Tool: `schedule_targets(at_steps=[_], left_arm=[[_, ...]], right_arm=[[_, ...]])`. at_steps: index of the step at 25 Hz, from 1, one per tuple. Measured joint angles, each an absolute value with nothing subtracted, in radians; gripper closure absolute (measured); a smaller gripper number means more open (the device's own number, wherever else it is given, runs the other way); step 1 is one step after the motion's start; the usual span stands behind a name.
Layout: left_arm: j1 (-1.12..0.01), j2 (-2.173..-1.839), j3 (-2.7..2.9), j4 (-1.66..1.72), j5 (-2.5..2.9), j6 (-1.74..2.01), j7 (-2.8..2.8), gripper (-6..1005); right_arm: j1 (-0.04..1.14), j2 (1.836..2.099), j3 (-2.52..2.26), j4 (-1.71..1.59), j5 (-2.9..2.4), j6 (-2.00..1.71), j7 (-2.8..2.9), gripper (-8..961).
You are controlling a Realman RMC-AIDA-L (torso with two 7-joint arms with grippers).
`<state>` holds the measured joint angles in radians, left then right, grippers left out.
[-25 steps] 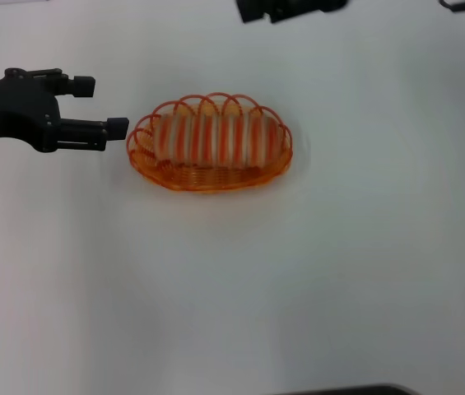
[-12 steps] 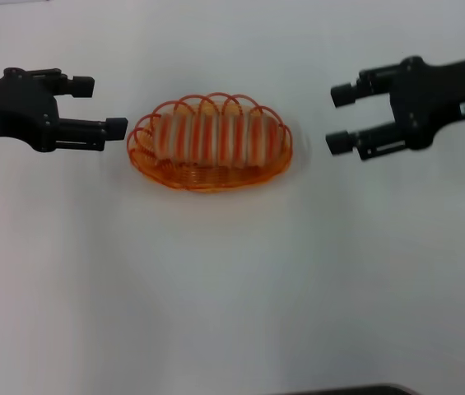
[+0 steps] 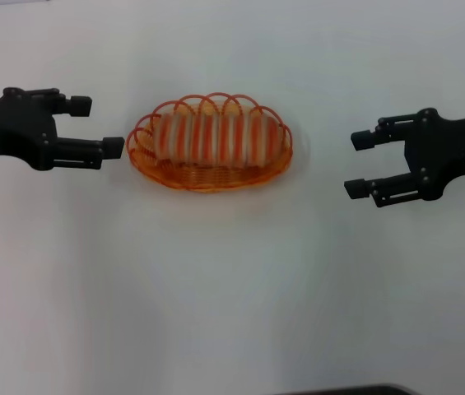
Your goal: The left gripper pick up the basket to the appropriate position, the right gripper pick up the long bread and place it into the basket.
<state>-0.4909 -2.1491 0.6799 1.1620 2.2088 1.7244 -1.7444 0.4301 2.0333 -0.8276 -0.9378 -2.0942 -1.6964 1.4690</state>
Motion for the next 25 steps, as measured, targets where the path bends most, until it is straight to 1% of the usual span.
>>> schedule_targets(at_steps=[8, 11, 18, 25], left_arm=[[-0.474, -2.149, 0.672, 1.116, 2.229, 1.709, -1.726, 116], [-0.460, -2.152, 0.671, 1.111, 2.230, 1.689, -1.715, 116], [-0.438, -2.157, 0.667, 1.080, 2.230, 1.679, -1.698, 115], [-0.427, -2.159, 0.665, 1.060, 2.239, 1.677, -1.692, 115]], right_arm=[[0.403, 2.037, -0.791, -0.936, -2.101, -1.680, 1.435, 157], [0.394, 2.047, -0.761, -0.936, -2.101, -1.680, 1.405, 157], [0.373, 2.081, -0.711, -0.935, -2.100, -1.680, 1.343, 157], [0.370, 2.085, -0.699, -0.926, -2.098, -1.678, 1.338, 157]])
